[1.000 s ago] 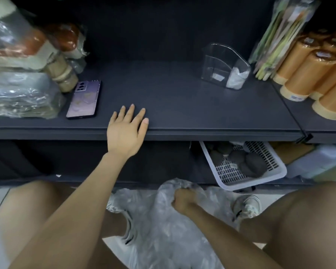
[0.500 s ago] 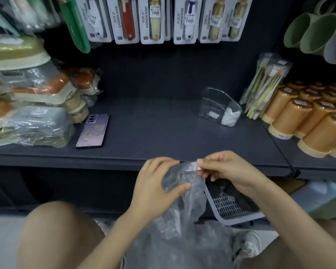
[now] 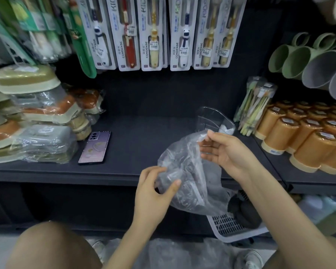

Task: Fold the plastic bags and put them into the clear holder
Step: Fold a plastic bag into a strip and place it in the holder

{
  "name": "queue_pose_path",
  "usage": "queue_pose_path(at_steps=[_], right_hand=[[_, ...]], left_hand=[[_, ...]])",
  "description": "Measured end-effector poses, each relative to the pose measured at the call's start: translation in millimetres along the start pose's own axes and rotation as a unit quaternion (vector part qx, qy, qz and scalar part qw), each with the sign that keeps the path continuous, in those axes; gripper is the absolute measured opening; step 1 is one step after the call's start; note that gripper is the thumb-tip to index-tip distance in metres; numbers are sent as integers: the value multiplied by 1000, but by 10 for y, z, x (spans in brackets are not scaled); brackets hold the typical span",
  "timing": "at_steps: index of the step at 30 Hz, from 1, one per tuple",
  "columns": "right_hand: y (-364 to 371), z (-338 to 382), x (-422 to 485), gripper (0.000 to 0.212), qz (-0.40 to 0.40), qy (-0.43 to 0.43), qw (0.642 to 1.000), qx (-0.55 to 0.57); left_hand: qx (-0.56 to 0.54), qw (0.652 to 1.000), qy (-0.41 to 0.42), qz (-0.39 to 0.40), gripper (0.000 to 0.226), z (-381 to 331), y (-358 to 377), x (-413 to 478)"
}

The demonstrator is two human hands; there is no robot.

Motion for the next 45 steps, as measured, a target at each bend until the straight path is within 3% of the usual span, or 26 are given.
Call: queue_pose_path(at_steps=[3,6,11,14,17,19,20,22,24,25,28,30,33,38,42,45], right_hand=[[9,-25,31,26,-5,9,1000,23],[-50,15,64,24,-17,1,1000,19],[-425,159,192,24,-130,-14,988,-79],[-602,127,273,26,-171,20,979,-113],[-558,81,273,27,-152,38,979,-132],[-450,101,234,25,-136,32,981,-133],[-379,112,209,25,-125,28,983,-133],[-180,113,165,23,-90,22,986,-135],[79,84,125,22,-41,25,990,-132],[206,72,104,22,-16,26,991,-133],[441,125,67,27,34,-5,988,-153],[407,223,42,28,10,-94,977,-190],[236,224,4,13,7,-226,938,-261],[67,-242,133,42,87,-189,883,-421],[61,-368,217,13,63,-246,862,-439],[13,-398,236,6,66,-232,904,-353]], left_hand=[[32,999,11,-28,18,3,28,73],[51,998,11,-43,20,6,8,202],[-118,987,-97,-53,3,254,-208,530],[-147,982,-115,-32,3,283,-350,689],[-148,981,-124,-16,10,263,-436,807],[-140,978,-149,-47,22,257,-554,909],[-98,982,-139,-76,30,222,-634,944],[74,991,0,-108,38,-84,-717,951],[193,966,167,-48,49,-491,-514,874],[210,956,206,-10,49,-604,-382,838],[134,967,217,-20,8,-742,-259,868],[46,985,155,-58,14,-663,-336,964],[-62,993,79,-64,17,-509,-422,1066],[-141,987,40,-72,19,-405,-505,1121],[-160,983,27,-89,18,-307,-673,1150],[-151,983,45,-89,22,-249,-808,1172]])
Point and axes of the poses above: each hand's wrist, its own x-axis towards the middle knuckle, its own y-axis out of the palm, z = x × y, the point moved 5 cm from there along x, towards the middle knuckle, and after that the axes turned 13 degrees about x, right-handed, at the moved point
